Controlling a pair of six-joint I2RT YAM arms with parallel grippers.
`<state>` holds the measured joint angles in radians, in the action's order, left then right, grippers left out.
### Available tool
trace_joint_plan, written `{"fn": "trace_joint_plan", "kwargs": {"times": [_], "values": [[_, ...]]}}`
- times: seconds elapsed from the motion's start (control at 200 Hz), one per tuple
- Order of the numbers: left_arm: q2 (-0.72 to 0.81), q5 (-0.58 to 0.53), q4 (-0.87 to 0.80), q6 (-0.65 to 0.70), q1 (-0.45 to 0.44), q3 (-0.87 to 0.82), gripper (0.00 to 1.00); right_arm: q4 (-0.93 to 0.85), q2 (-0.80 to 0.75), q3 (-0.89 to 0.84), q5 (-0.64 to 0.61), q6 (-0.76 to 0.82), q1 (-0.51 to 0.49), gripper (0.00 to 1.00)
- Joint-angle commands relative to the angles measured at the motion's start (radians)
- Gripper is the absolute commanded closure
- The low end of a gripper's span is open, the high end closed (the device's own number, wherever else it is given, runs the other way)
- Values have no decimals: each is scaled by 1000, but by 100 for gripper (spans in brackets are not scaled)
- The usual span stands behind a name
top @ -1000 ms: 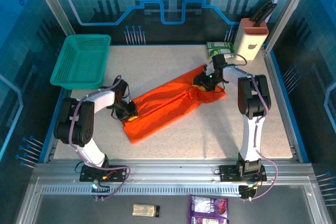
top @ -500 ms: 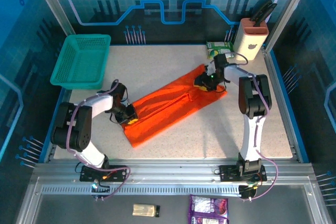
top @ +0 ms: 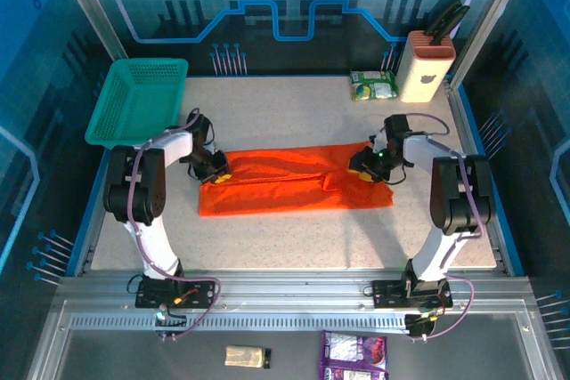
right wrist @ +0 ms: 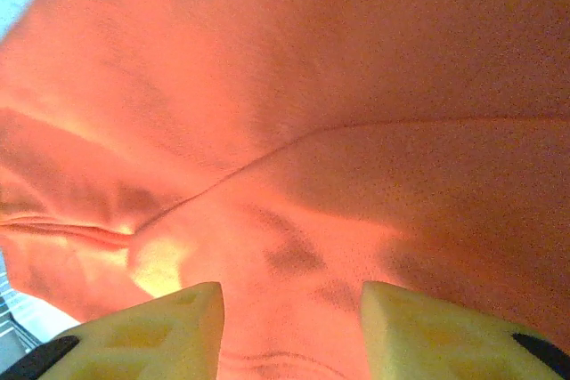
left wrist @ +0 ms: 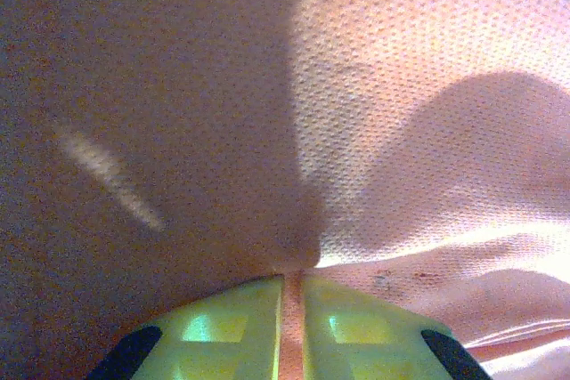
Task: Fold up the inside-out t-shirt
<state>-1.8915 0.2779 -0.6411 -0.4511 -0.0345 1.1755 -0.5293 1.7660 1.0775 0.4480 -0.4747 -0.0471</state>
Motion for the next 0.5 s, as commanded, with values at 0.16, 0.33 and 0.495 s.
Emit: {"fn": "trace_joint_plan", "kwargs": {"times": [0.16,0.33,0.495], "values": [[-3,-53,-71,52,12,22,85,-78,127,77,42,127,112,57],[1,-65,-68,57,13,-1,85,-138,109,90,-106,159,159,57],[0,-51,-65,55,13,5,85,-167,19,132,-140,212,141,57]]}}
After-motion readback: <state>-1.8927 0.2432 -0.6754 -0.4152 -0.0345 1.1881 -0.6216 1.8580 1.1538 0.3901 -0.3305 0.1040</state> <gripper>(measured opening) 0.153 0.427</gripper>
